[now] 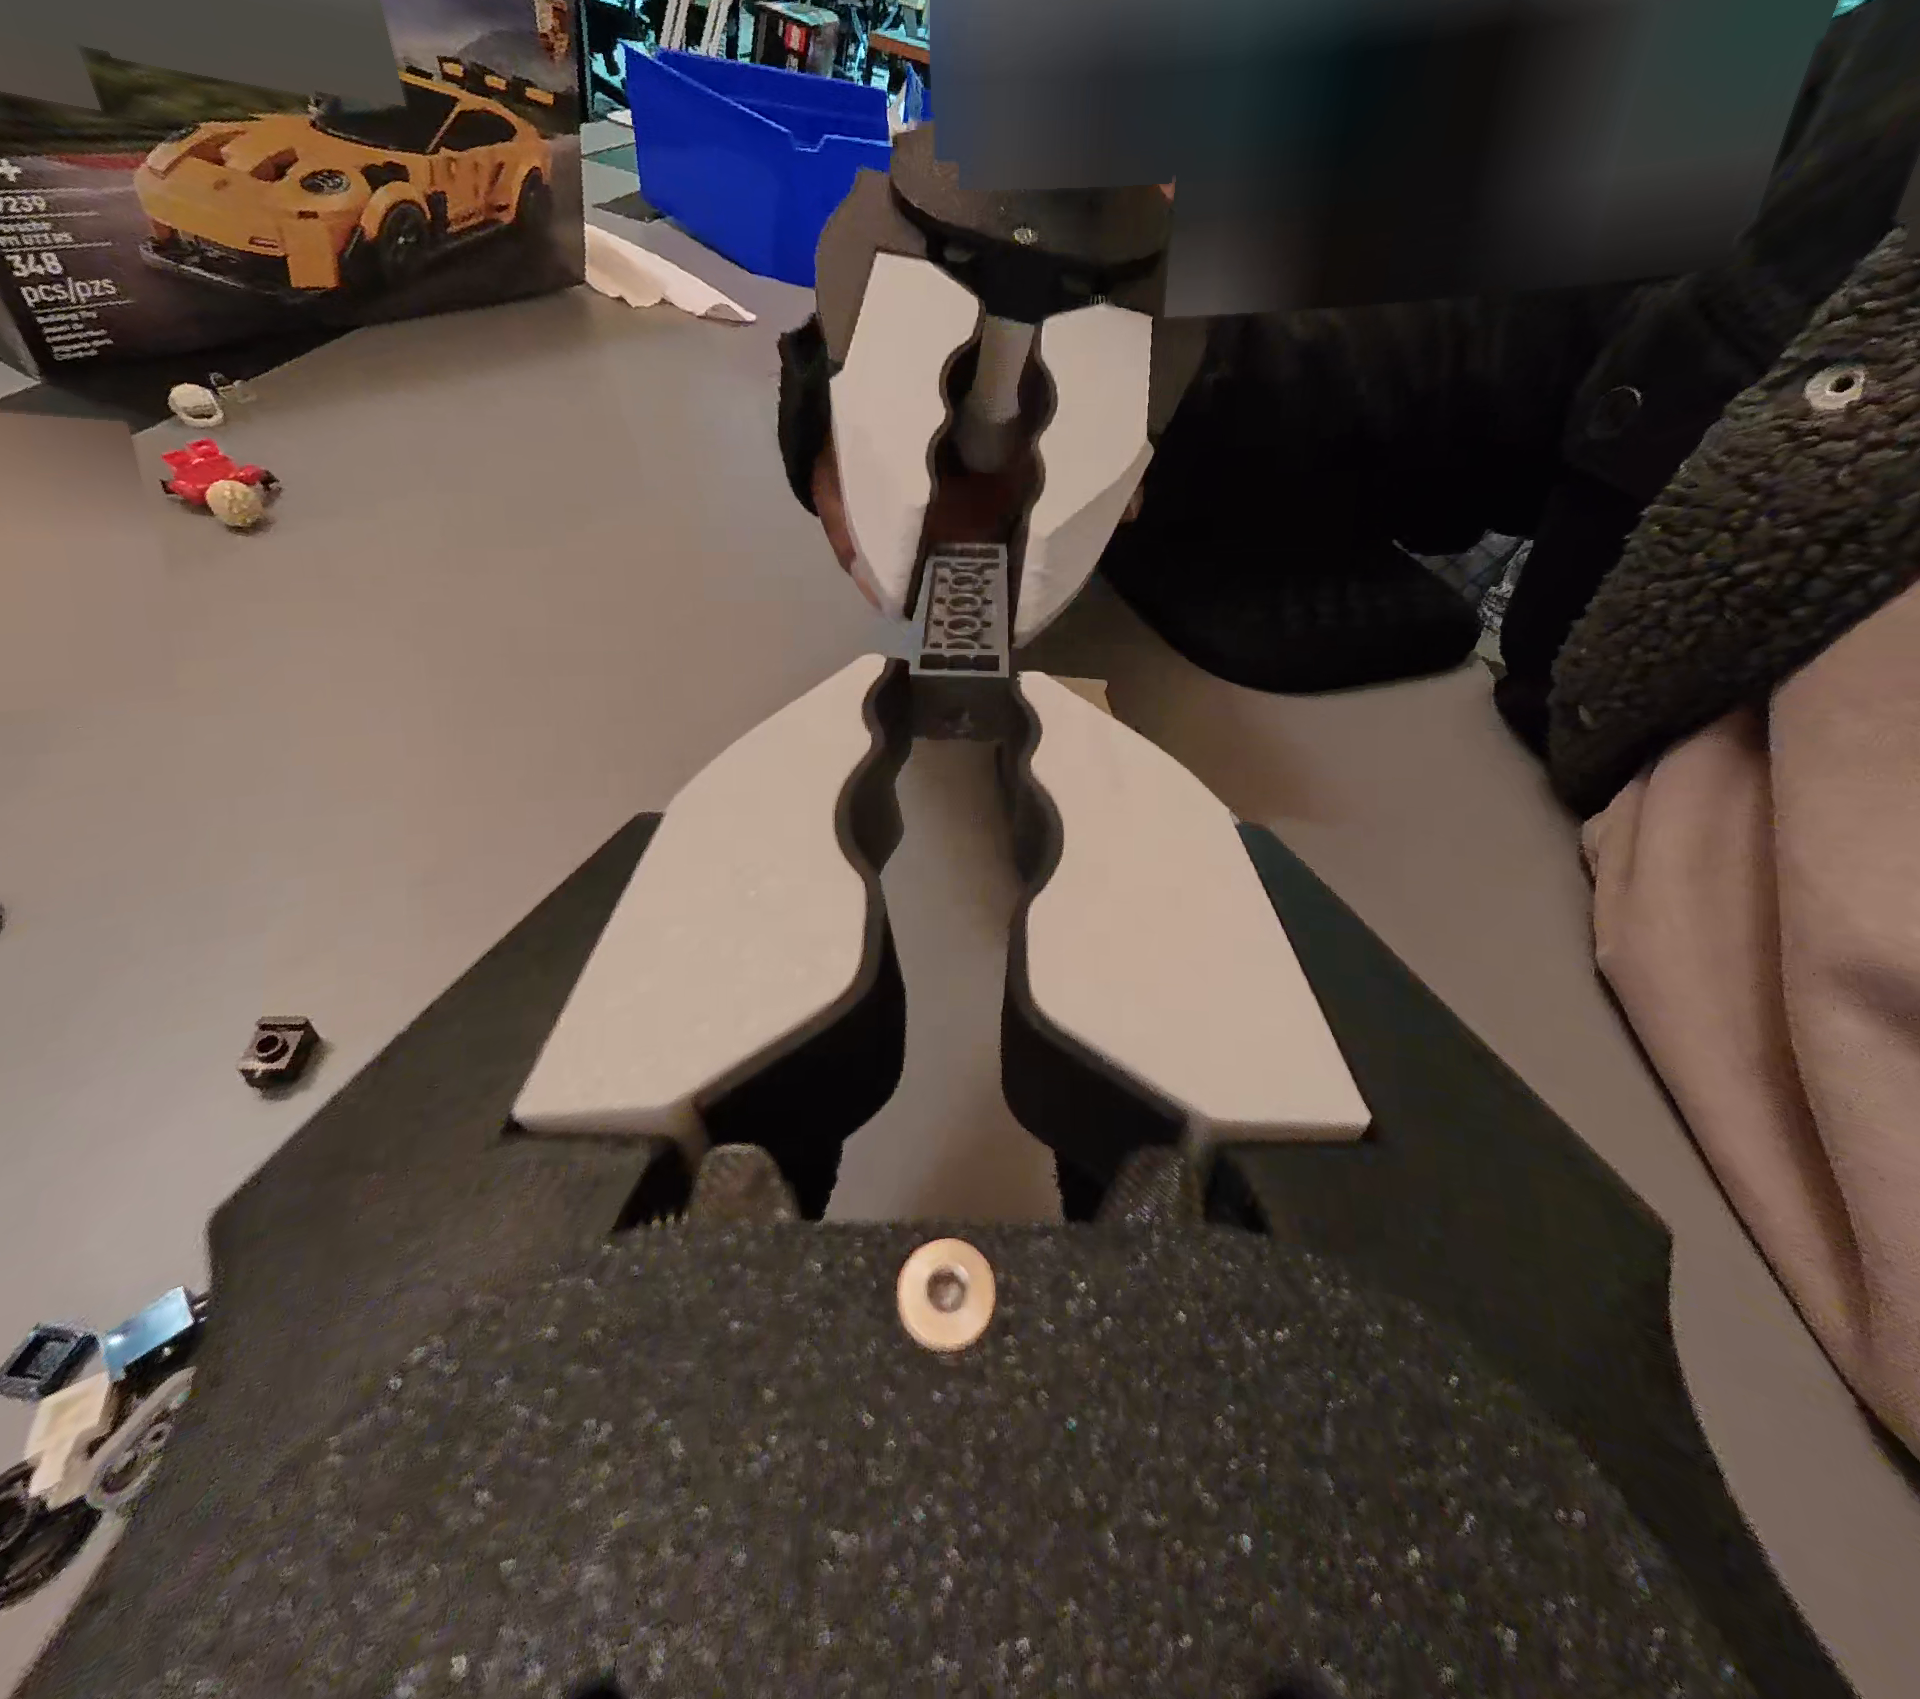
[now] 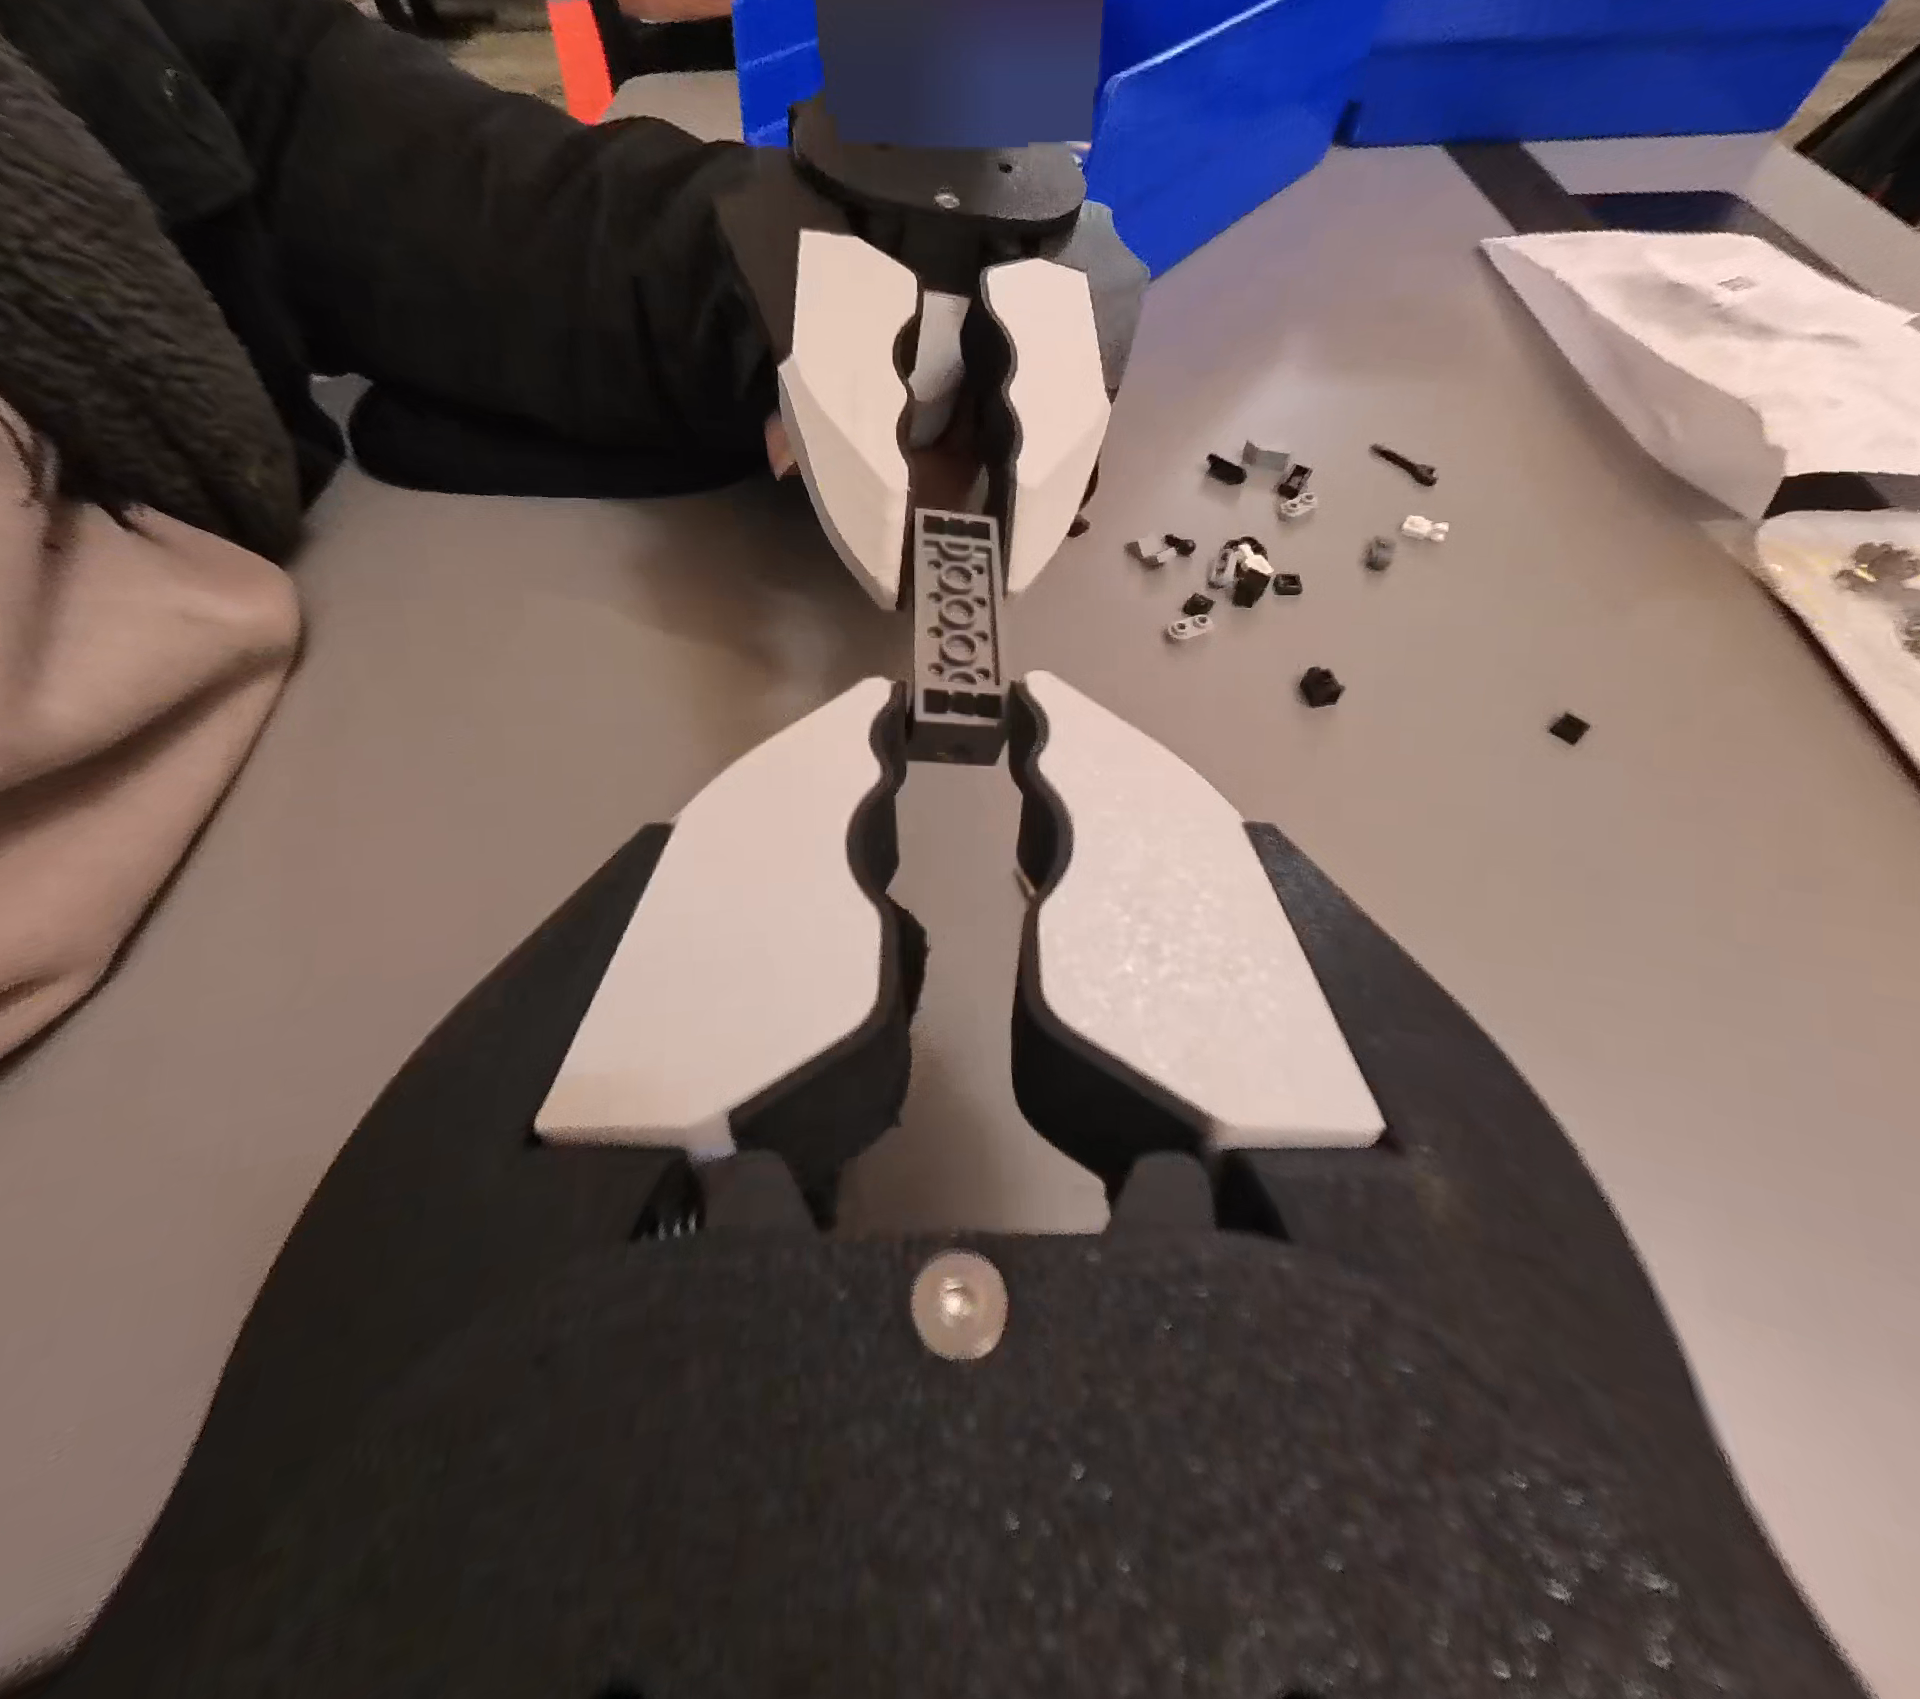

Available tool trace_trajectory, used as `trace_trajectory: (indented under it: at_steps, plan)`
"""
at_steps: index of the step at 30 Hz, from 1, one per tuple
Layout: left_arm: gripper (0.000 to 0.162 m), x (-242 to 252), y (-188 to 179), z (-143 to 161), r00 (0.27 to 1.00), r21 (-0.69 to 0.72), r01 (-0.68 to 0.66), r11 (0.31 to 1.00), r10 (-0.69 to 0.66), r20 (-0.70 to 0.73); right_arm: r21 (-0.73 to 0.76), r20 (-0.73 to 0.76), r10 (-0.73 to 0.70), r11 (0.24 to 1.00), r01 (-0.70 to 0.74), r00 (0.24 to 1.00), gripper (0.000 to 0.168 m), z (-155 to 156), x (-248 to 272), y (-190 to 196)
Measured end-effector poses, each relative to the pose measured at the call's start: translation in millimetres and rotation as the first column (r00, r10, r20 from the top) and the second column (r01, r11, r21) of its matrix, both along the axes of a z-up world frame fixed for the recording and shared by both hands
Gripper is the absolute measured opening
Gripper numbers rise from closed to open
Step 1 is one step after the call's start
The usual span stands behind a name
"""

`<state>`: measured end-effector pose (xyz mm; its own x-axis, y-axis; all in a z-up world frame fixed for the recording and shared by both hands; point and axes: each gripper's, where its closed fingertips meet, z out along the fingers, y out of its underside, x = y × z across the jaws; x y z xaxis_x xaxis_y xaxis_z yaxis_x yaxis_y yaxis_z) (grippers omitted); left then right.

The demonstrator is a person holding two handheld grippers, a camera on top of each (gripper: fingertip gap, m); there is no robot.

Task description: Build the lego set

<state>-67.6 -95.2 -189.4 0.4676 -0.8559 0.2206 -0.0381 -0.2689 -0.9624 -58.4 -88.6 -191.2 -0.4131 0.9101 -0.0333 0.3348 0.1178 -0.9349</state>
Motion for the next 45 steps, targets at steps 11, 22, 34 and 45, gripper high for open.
trace_trajectory:
  at_steps: [11, 22, 34, 45]
  plan:
    - [0.018, 11.7, -3.6, -11.7, 0.980, 0.104, 0.004, 0.995, 0.017, -0.196, 0.374, 0.127, -0.028, 0.927, -0.022, 0.992, 0.017, -7.0, -4.6, -9.1]
    - [0.017, -8.8, 7.0, -14.2, 0.977, 0.092, -0.061, 0.994, 0.079, -0.199, 0.327, 0.254, -0.117, 0.945, 0.029, 0.960, 0.015, -48.9, 29.1, 45.3]
    - [0.017, -8.0, 6.4, -37.4, 0.958, 0.008, -0.050, 0.999, 0.050, -0.282, 0.349, 0.357, 0.177, 0.886, -0.307, 0.917, 0.012, -78.9, 14.6, 38.8]
    - [0.017, -4.8, 3.2, -43.9, 0.955, -0.023, -0.012, 1.000, 0.004, -0.296, 0.284, 0.503, 0.497, 0.677, -0.679, 0.707, 0.011, -83.8, 10.4, 37.5]
